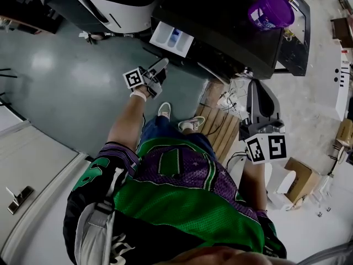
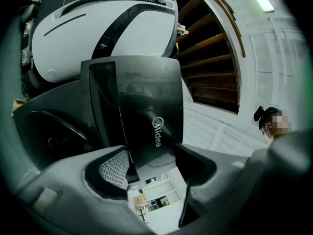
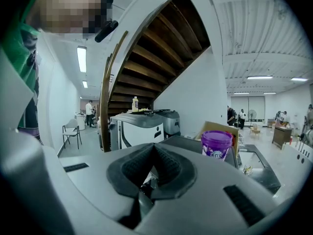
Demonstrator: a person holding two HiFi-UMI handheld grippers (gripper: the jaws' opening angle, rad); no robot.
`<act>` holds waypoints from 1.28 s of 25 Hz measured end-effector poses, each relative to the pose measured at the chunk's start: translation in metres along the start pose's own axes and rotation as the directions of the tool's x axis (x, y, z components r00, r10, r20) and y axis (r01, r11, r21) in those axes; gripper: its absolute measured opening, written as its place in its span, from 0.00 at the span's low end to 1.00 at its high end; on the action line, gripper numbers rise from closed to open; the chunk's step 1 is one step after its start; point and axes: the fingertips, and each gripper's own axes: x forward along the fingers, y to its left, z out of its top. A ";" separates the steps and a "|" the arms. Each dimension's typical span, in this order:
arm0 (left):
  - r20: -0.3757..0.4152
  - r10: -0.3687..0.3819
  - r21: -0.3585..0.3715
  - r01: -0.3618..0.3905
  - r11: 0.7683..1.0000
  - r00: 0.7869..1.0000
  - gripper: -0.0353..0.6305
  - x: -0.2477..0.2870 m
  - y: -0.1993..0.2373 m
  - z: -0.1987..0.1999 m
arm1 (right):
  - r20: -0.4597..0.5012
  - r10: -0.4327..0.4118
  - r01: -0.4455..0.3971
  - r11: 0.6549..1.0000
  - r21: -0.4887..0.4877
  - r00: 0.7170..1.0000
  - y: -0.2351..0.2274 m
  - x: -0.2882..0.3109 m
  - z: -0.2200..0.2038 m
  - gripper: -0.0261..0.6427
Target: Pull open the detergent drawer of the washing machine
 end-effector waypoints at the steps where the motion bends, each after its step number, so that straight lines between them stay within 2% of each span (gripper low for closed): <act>1: 0.001 0.000 -0.003 0.000 1.000 1.000 0.48 -0.003 0.000 0.000 | 0.001 0.000 0.000 1.000 0.000 1.000 0.001 0.000 0.000 0.04; 7: -0.005 0.011 0.001 -0.011 1.000 1.000 0.49 -0.007 -0.001 -0.002 | 0.003 -0.010 0.010 1.000 0.007 1.000 0.006 -0.005 -0.001 0.04; 10: 0.023 0.015 -0.015 -0.015 1.000 1.000 0.49 -0.004 0.002 0.003 | 0.006 -0.016 0.016 1.000 0.004 1.000 0.009 -0.007 0.001 0.04; 15: 0.054 -0.021 -0.070 0.025 0.997 0.998 0.51 0.001 0.000 0.004 | 0.004 -0.028 0.028 1.000 0.000 1.000 0.012 -0.010 -0.001 0.04; 19: 0.086 -0.040 -0.081 0.047 0.996 0.995 0.51 -0.002 -0.001 0.007 | 0.000 -0.038 0.038 0.999 0.007 0.999 0.012 -0.012 -0.004 0.04; 32: 0.042 -0.030 -0.073 0.033 0.997 0.999 0.50 -0.032 -0.012 -0.003 | 0.011 -0.003 0.003 1.000 0.014 1.000 0.028 0.002 -0.002 0.04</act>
